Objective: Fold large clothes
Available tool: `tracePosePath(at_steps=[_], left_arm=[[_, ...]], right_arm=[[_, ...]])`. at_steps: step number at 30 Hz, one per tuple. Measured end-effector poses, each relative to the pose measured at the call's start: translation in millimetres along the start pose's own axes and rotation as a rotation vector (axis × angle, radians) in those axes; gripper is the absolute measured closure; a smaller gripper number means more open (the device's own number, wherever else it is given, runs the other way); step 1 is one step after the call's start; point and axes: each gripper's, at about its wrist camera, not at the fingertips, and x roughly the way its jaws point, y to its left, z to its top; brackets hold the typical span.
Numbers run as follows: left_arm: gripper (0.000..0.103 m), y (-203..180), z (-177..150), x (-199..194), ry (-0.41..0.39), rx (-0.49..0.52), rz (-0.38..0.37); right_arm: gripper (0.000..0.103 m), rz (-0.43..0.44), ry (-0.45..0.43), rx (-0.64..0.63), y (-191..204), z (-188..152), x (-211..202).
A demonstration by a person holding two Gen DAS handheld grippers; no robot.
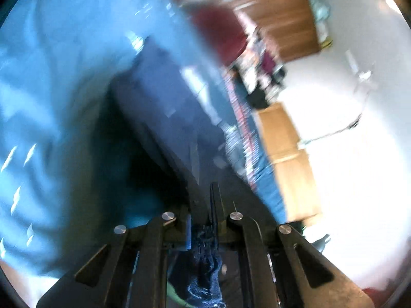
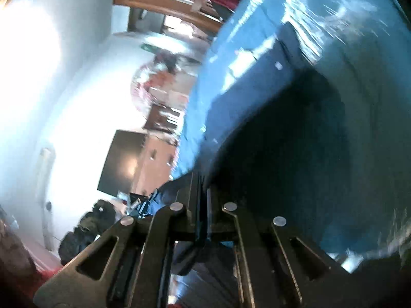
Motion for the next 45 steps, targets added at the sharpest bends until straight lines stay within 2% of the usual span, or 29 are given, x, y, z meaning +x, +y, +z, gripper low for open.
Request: tracePosePath(at_steps=[2,4,9,10,12,13,14,15,16,17,18,21,23,27,28,30,33,35,37,38,41,45], left_arm=[[0.093,-8,27,9,-0.035,-0.014,-0.046],[0.093,-12,55,23,-0.062,-0.021,-0.059],[0.092,-1,143,97,-0.072,-0.030,-0.004],[0.091,5,159,114,-0.066,-0.028,0.020],[0.088,31,190,155,-0.042,-0.079,0.065],[0.078,48,203,175,-0.019,-0.097,0.108],[0.065,70,217,199,0.004,-0.112,0.205],[0.058,89,226,217,0.024,-0.127,0.299],[0.051,104,231,230,0.041,-0.135,0.395],[0.054,116,237,241,0.054,-0.137,0.456],[0.054,116,242,245,0.042,-0.133,0.438],[0.050,93,252,242,0.007,-0.031,0.456],[0.035,78,258,235,-0.036,0.033,0.467],[0.032,58,262,212,-0.162,0.132,0.610],[0.032,52,260,207,-0.182,0.151,0.594],[0.032,41,253,209,-0.151,0.209,0.549],[0.032,32,240,249,0.027,0.315,0.476],[0.034,42,238,280,0.119,0.311,0.493],[0.038,54,243,294,0.134,0.290,0.558],[0.038,56,249,297,0.115,0.283,0.577],[0.038,53,255,292,0.068,0.281,0.551],[0.037,59,257,312,0.144,0.339,0.603]], right_arm=[[0.101,0.011,-0.019,0.003,4,32,9],[0.102,0.003,-0.033,0.004,9,66,28],[0.102,-0.078,-0.029,0.009,-16,171,86],[0.101,-0.096,-0.021,0.011,-26,187,97],[0.094,-0.150,0.002,0.013,-50,222,122],[0.092,-0.186,0.011,0.031,-65,234,132],[0.084,-0.253,0.023,0.050,-85,247,144],[0.069,-0.337,0.017,0.059,-100,255,149],[0.060,-0.398,0.008,0.073,-113,260,151],[0.049,-0.415,0.002,0.084,-122,263,151],[0.046,-0.412,-0.005,0.094,-130,263,152],[0.042,-0.433,0.029,0.019,-132,262,169],[0.042,-0.462,0.066,-0.028,-131,262,187],[0.041,-0.572,0.080,-0.103,-126,261,217],[0.041,-0.591,0.072,-0.107,-122,259,218],[0.041,-0.595,0.049,-0.142,-113,256,219],[0.039,-0.622,0.055,-0.205,-104,250,224],[0.039,-0.642,0.069,-0.215,-107,249,223],[0.040,-0.653,0.071,-0.215,-111,251,223],[0.040,-0.651,0.073,-0.230,-110,250,222],[0.038,-0.645,0.114,-0.304,-105,250,230],[0.038,-0.663,0.142,-0.367,-110,251,241]])
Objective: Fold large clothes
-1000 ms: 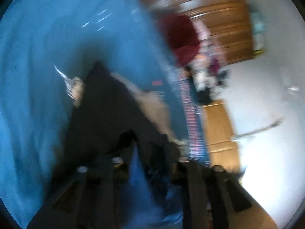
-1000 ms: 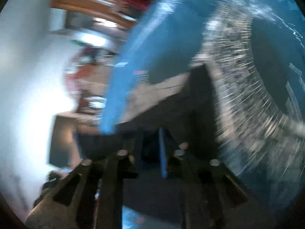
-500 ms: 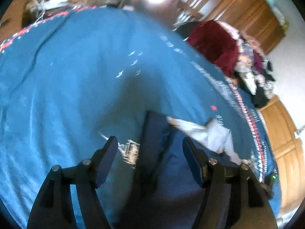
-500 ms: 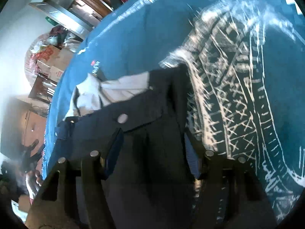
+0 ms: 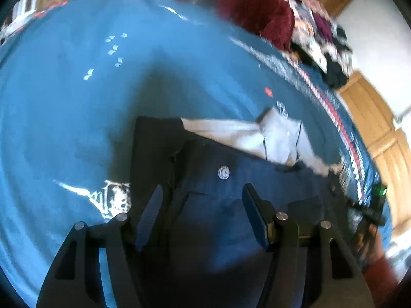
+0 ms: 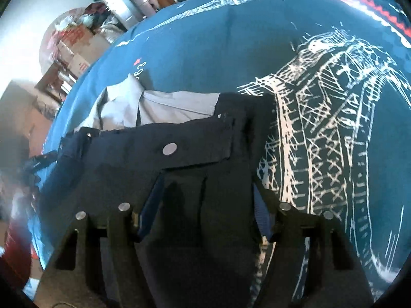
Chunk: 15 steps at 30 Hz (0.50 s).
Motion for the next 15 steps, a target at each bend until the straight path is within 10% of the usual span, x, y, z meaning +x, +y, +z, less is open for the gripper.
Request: tracePosePath(at_steps=[3,8,15], left_arm=[[0.037,5,0,16,0.039,0.006,-0.029],[0.065,13,-1,18,0.011,-0.010,-0.081],[0.058,16,-2,21,-0.012,-0.010,-0.092]], right_arm=[[0.041,0.014,-0.008,0.006,-4,0,1],[0.046,0.023,-0.014,0.009,-12,5,0],[0.046,0.030,-0.016,0.037,-20,18,10]])
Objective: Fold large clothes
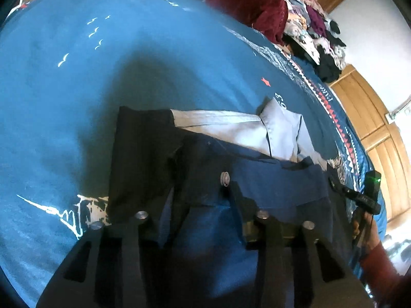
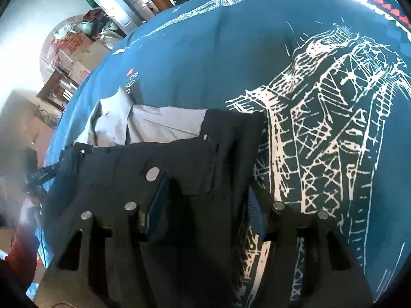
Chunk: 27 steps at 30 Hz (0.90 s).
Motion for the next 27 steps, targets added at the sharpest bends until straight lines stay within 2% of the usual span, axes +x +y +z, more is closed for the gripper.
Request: tracePosePath(at_steps=[3,7,9,11,14,17,19,22,24,25,27], left_arm=[[0.063,-5,-2,0,-0.013,0.027,0.018],[0.066,-3,-9,-2,-0.050,0.031,0.002],[0.066,-1,-10,-2,-0.057,0.030,-0.003],[0.066,-1,-11,-2,-0.062,0.029,-0.002],[0.066,0,-13,-2,-0.068,0.030,0.000],[0.066,1,-13,-3,-0.072,0.025,-0.008],[0.066,-1,-14,-4,-0.072,0.036,0.001],[0.070,-5,-15,-3,-0.075,0.059,0.013],[0.072,-7,-16,-4,-0.081,0.070,0.017],[0.074,-8,-16,-5,-0.085,0.077,0.019],[0.075,-10,-18,-5,-0.095,0.089,0.028]], right_arm=[[0.047,-0.013,-0.027,0.004,3,-6,-6],[0.046,-0.086,-0.117,-0.056,11,-18,-31],[0.045,-0.121,-0.168,-0.082,13,-16,-43],[0.041,-0.117,-0.196,-0.093,14,-10,-47],[0.041,-0.060,-0.127,-0.078,8,6,-26],[0.052,-0.030,-0.046,-0.057,-1,11,-2],[0.052,-0.027,-0.029,-0.067,0,7,2],[0.054,-0.025,-0.027,-0.057,-3,3,5],[0.068,-0.022,-0.048,-0.062,0,1,0],[0.072,-0.031,-0.056,-0.075,2,0,-2],[0.071,-0.058,-0.085,-0.103,7,-4,-8]])
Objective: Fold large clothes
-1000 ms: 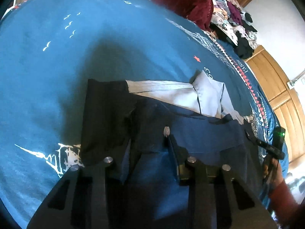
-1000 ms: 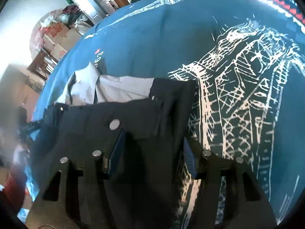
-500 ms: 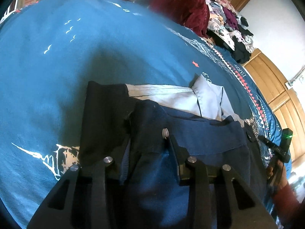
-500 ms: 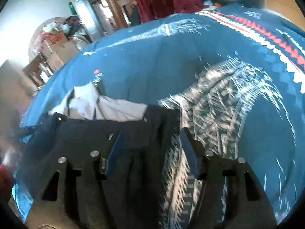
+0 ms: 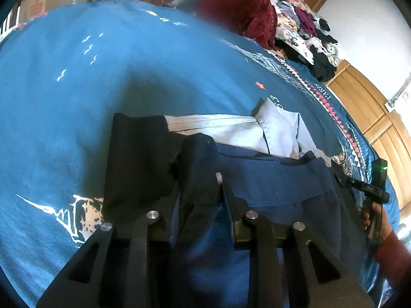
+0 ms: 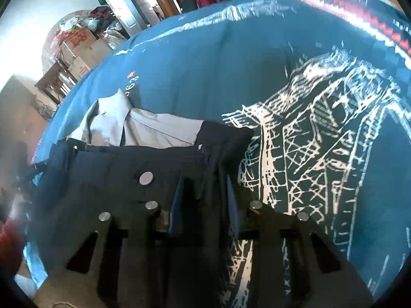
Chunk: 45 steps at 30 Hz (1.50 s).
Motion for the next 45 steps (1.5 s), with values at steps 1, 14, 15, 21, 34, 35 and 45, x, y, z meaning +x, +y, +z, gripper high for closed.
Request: tracePosePath(at_steps=[1,14,15,21,34,35,45], left_arm=[[0.075,0,-1,0,-0.002,0.002,0.001],[0.074,7,-2,1,-0.008,-0.014,-0.013],[0.075,6,-2,1,-0.012,-0.004,-0.002],[0.073,13,-3,1,-0.007,-0.026,-0.026],[0.072,17,-7,-2,-0.010,-0.057,-0.063],[0.072,17,-7,-2,-0.010,-0.058,-0.064],[0.087,-8,1,-48,-0.156,-0.008,-0.040]], right_arm=[[0.070,-0.009,-0.013,-0.011,1,-1,-2],[0.059,-0.068,-0.025,-0.002,-2,-2,5],[0.058,-0.104,-0.054,0.002,-2,-3,0],[0.055,-0.025,-0.114,-0.074,15,8,-16],[0.060,0.070,0.022,0.054,-17,1,13],[0.060,0.074,0.025,0.060,-19,1,14],[0.097,0.048,-0.174,-0.097,19,26,-44]])
